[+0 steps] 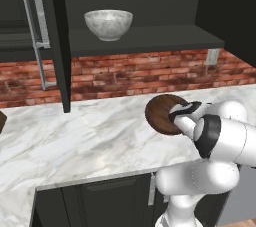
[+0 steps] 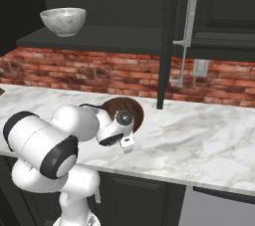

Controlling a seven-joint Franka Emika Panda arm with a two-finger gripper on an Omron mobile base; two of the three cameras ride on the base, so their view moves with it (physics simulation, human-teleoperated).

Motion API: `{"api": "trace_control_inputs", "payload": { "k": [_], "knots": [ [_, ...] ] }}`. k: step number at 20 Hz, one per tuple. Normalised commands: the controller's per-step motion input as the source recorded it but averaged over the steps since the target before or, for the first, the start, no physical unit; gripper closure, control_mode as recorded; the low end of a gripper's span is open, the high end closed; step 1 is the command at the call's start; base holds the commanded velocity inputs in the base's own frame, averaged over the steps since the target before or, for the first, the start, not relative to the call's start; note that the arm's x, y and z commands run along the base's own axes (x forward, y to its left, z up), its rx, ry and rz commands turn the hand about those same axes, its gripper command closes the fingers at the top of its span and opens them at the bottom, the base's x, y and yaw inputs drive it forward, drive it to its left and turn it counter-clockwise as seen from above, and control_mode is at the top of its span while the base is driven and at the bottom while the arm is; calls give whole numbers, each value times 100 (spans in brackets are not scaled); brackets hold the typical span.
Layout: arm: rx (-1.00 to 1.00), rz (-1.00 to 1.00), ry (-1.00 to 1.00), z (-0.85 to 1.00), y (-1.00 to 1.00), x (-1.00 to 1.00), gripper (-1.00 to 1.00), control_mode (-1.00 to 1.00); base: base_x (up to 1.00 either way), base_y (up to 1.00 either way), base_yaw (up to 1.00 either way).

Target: Open the cabinet. Pick the bowls from the counter and place them in the cabinet. Then close the cabinet.

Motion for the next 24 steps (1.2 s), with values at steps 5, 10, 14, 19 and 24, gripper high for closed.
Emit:
{"api": "trace_control_inputs", "payload": {
  "k": [5, 10, 14, 19, 24],
  "knots": [
    [0, -14, 1, 48, -7, -22, 100, -100, 0, 0, 0],
    [0, -17, 1, 93, -11, -45, 100, -100, 0, 0, 0],
    [0, -11, 0, 100, -9, -58, 100, -100, 0, 0, 0],
    [0, -5, 3, 98, 0, -72, 100, -100, 0, 0, 0],
    [2, 0, -3, 100, -2, -90, 100, -100, 0, 0, 0]
  ]
}}
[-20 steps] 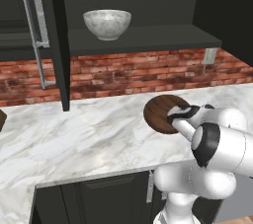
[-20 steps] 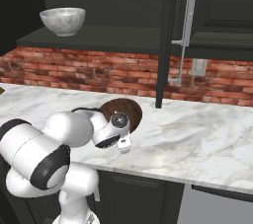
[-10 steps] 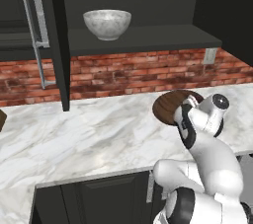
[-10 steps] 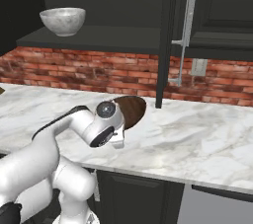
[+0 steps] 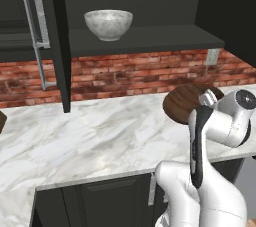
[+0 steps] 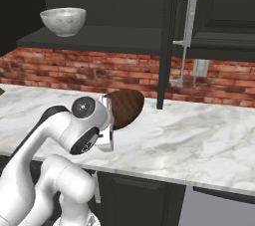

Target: Open the cabinet. Pick the bowls from the counter and place them in the cabinet. Then close the cabinet.

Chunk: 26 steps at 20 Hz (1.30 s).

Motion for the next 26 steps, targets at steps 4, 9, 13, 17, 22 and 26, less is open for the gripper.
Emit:
{"api": "trace_control_inputs", "payload": {
  "k": [4, 9, 13, 17, 22, 26],
  "knots": [
    [7, 0, -11, 99, 0, -78, 100, -100, 0, 0, 0],
    [12, 0, -14, 99, 0, -59, 100, -100, 0, 0, 0],
    [3, 0, -11, 91, 20, -19, 100, -100, 0, 0, 0],
    [0, 0, -4, 81, 22, -1, 100, -100, 0, 0, 0],
    [1, -4, -8, 74, 8, 1, 100, -100, 0, 0, 0],
    [8, 0, -2, 58, -1, 11, 100, -100, 0, 0, 0]
  ]
}}
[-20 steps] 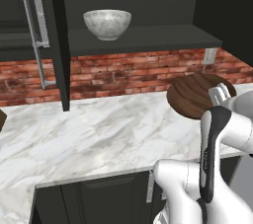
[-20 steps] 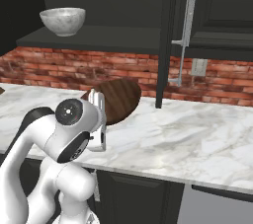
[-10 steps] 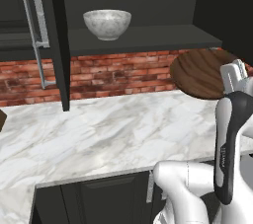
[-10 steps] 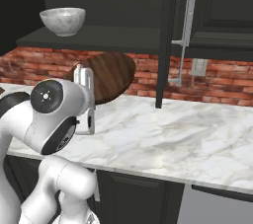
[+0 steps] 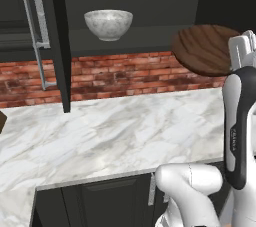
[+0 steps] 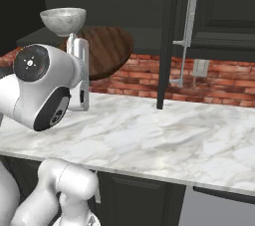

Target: Open the cabinet. Pick the bowls from the counter and place them in the cabinet. Then close the cabinet.

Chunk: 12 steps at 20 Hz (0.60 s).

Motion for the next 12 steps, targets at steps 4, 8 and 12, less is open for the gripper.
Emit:
{"api": "trace_control_inputs", "payload": {
  "k": [4, 8, 12],
  "knots": [
    [11, 0, 0, 36, 0, 34, 100, -100, 0, 0, 0],
    [3, 0, -12, 12, 4, 52, 100, -100, 0, 0, 0],
    [0, 0, -19, 0, 3, 52, 100, -100, 0, 0, 0]
  ]
}}
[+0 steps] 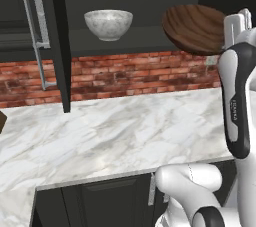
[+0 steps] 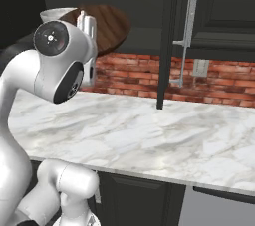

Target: Open the cabinet. Pick the bowls from the counter and place them in the cabinet. Then close the cabinet.

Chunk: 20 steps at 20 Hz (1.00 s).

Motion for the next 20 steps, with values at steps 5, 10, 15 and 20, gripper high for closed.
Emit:
{"api": "trace_control_inputs", "payload": {
  "k": [5, 10, 15, 20],
  "knots": [
    [0, 0, -19, 0, 4, 43, 100, -100, 0, 0, 0],
    [0, -1, -4, 0, 0, 56, 100, -100, 0, 0, 0],
    [0, -1, 4, 0, 0, 71, 100, -100, 0, 0, 0],
    [0, 0, 9, 0, 0, 82, 100, -100, 0, 0, 0]
  ]
}}
